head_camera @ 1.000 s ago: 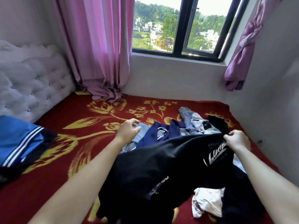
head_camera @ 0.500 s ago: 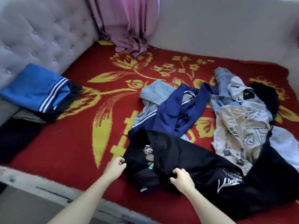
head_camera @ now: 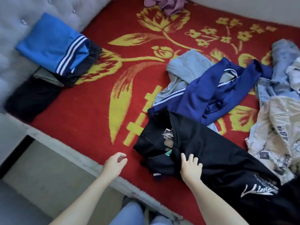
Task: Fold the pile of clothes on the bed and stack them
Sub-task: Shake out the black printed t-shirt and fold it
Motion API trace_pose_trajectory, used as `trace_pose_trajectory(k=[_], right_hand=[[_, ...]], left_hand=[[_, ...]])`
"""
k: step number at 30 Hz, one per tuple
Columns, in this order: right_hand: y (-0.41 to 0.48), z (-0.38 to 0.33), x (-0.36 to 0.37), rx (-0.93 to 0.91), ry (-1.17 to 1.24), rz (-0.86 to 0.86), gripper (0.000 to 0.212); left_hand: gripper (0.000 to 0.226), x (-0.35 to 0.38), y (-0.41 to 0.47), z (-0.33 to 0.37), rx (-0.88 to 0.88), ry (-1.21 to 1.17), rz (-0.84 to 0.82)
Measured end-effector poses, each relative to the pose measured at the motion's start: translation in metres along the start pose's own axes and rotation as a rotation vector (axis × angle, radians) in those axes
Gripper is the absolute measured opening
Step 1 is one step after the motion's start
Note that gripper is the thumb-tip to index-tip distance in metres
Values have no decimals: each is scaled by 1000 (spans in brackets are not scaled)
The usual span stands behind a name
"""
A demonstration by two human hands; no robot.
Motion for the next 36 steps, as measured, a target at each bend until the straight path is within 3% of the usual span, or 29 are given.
trace_pose_trajectory(k=[4, 6, 11, 12, 14, 16, 19, 22, 26, 29, 31, 33, 36], right_hand=[[9, 16, -15, 8, 14, 81, 33], [7, 32, -25, 65, 174, 78, 27], [-24, 86, -65, 281, 1333, 272, 14], [-33, 97, -79, 266, 1515, 310, 10], [-54, 117, -111, 163, 1879, 294, 21], [-80, 141, -150, 0, 2068, 275, 26], [-131, 174, -209, -186, 1992, 324, 26], [-179, 192, -253, -312, 1858, 423, 31], [-227, 186, -300, -364, 1654, 603, 28], [-255, 179, -327, -409, 1605, 743, 27], [-269, 180, -339, -438, 1633, 817, 27], [-280, 180, -346, -483, 1666, 856, 28], [-290, 177, -353, -550, 1665, 885, 29]], left_hand=[[17, 8, 0, -14, -23, -47, -57], [11, 11, 0, -15, -16, -49, -82], [8, 12, -4, 10, 53, -83, -125], [9, 12, -5, 20, 77, -89, -136], [14, 11, -7, 44, 143, -108, -148], [17, 11, -8, 73, 212, -100, -155], [4, 14, -7, 120, 331, -60, -138], [41, 26, -18, 168, 524, 25, -174], [97, 60, -54, 203, 777, 243, -364], [110, 80, -61, 199, 859, 380, -352], [108, 81, -63, 193, 880, 480, -287], [90, 75, -65, 195, 1028, 638, 2], [20, 58, -77, 198, 1141, 447, 221]])
Point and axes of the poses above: each hand's wrist, its own y-axis towards the middle knuckle, its own x-axis out of the palm, z = x × y, the point moved 6 cm from there along y, towards the middle knuckle, and after that the axes turned 9 degrees about -z, right-handed, at the moved point
